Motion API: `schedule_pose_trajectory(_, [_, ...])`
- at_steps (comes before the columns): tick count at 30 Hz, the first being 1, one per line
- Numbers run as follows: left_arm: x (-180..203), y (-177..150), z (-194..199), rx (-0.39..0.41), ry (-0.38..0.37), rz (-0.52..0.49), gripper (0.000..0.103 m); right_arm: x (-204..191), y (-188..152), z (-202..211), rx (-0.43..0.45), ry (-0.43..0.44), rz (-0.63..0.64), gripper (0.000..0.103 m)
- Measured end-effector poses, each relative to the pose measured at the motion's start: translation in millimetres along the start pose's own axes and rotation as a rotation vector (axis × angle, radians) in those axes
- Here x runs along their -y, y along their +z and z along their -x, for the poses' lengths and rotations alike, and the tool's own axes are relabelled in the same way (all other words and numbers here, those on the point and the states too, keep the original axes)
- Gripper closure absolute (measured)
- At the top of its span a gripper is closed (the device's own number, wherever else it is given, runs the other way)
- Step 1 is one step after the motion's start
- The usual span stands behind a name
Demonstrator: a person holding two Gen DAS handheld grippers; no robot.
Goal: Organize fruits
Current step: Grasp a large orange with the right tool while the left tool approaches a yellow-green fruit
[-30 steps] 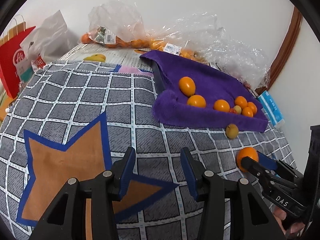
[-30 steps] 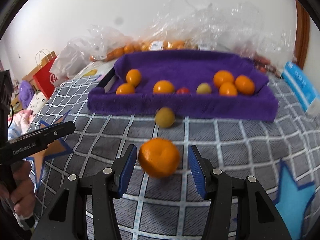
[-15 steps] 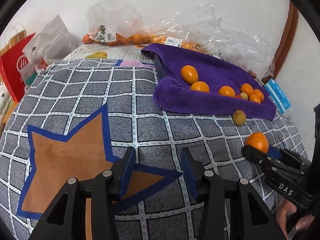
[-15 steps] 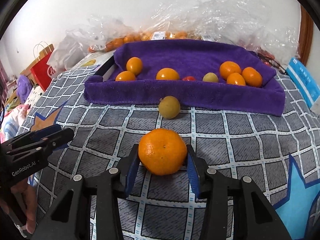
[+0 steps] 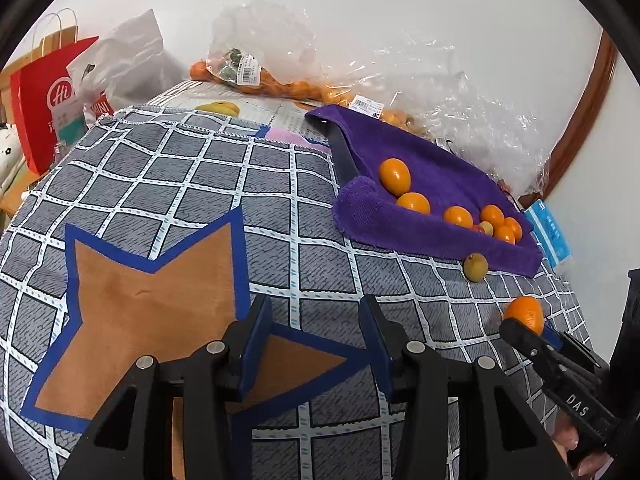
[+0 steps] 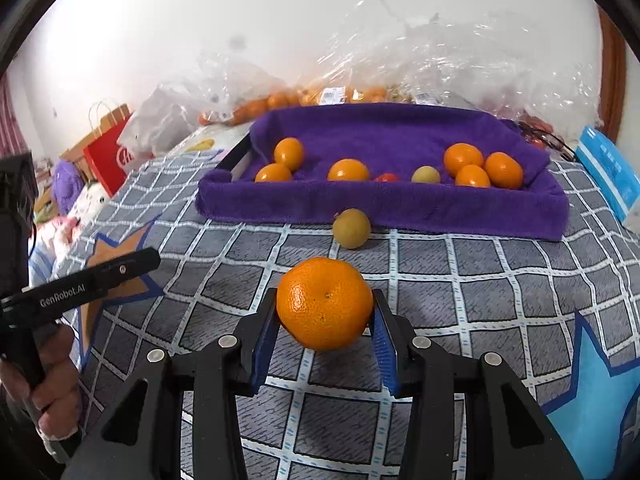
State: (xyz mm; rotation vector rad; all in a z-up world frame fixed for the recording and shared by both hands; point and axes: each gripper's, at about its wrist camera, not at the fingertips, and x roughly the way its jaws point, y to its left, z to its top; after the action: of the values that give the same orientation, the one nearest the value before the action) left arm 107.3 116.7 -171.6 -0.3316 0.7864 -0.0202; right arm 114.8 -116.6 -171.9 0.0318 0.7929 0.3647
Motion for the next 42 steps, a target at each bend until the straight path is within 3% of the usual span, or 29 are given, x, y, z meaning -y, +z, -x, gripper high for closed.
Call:
schedule_pose_trajectory(6, [1.0, -0.5, 0.2, -0.001, -0.018, -0.006, 0.061, 11.3, -4.2, 11.5, 0.005, -0.065, -0.006, 0.059])
schedule_pose_trajectory(11, [11.6, -0.4, -1.2, -0.047, -0.041, -0.047, 0.061, 22.1, -4.7, 28.0, 0.022, -0.082, -0.032, 0.059])
schedule_pose_trajectory(15, [30.9, 2.4, 4.0, -0.085, -0.101, -0.061, 0.061, 30.9, -2.4, 45.5, 0.053, -0.111, -0.048, 0.059])
schedule_pose_trajectory(26, [85.8, 17.3, -16.9, -0.118, -0.122, -0.167, 0.059, 61.6, -0.5, 85.9, 0.133, -0.187, -0.102, 0.059])
schedule_pose_trajectory(33, [97.4, 16.2, -33.0, -0.146, -0.144, -0.183, 0.052, 76.2, -5.6, 94.1, 0.148, -0.216, -0.129, 0.059])
schedule_pose_trajectory(42, [125.7, 19.5, -46.9, -0.136, -0.134, -0.253, 0.051, 90.8, -8.0, 88.6, 0.149, -0.228, -0.151, 0.059])
